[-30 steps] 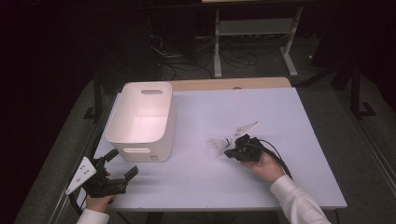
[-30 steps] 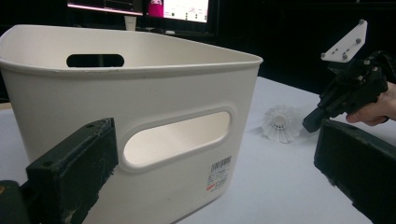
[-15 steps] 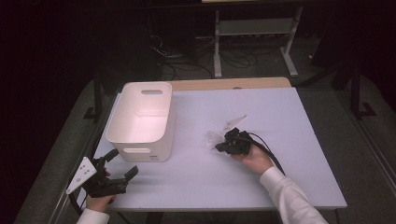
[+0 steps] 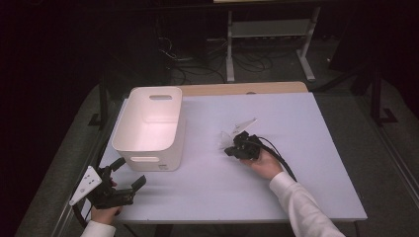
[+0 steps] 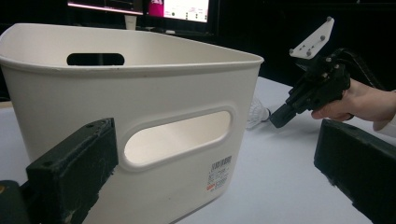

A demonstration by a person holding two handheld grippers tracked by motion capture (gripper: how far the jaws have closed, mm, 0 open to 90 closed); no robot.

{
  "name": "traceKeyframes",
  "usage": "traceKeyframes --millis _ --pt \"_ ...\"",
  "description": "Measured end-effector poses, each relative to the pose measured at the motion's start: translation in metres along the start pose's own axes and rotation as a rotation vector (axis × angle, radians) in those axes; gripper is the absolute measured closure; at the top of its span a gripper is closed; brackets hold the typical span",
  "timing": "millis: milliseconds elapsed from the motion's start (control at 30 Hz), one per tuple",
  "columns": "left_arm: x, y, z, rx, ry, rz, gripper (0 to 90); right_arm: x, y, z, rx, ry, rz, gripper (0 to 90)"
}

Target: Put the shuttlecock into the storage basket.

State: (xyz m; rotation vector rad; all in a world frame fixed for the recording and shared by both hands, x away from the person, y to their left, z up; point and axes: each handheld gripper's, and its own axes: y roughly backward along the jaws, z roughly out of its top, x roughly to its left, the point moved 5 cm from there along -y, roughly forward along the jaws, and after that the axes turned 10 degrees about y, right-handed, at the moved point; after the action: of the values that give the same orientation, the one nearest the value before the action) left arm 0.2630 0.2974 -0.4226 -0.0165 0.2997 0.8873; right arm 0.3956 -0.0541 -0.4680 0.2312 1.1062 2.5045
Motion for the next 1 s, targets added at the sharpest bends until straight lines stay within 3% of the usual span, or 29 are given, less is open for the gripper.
traceKeyframes --millis 500,833,1000 --pt "0.000 0.000 0.000 -0.001 -0.001 -0.002 0.0 -0.015 -0.008 0.010 -0.011 -0.016 -0.049 88.5" --pt "0.000 0.000 0.000 -0.001 0.000 -0.004 0.0 -0.029 -0.007 0.006 -0.043 -0.075 -0.079 88.5" --pt "0.000 0.000 0.000 0.000 0.001 -0.003 0.0 -0.031 -0.003 0.007 -0.054 -0.078 -0.083 88.4"
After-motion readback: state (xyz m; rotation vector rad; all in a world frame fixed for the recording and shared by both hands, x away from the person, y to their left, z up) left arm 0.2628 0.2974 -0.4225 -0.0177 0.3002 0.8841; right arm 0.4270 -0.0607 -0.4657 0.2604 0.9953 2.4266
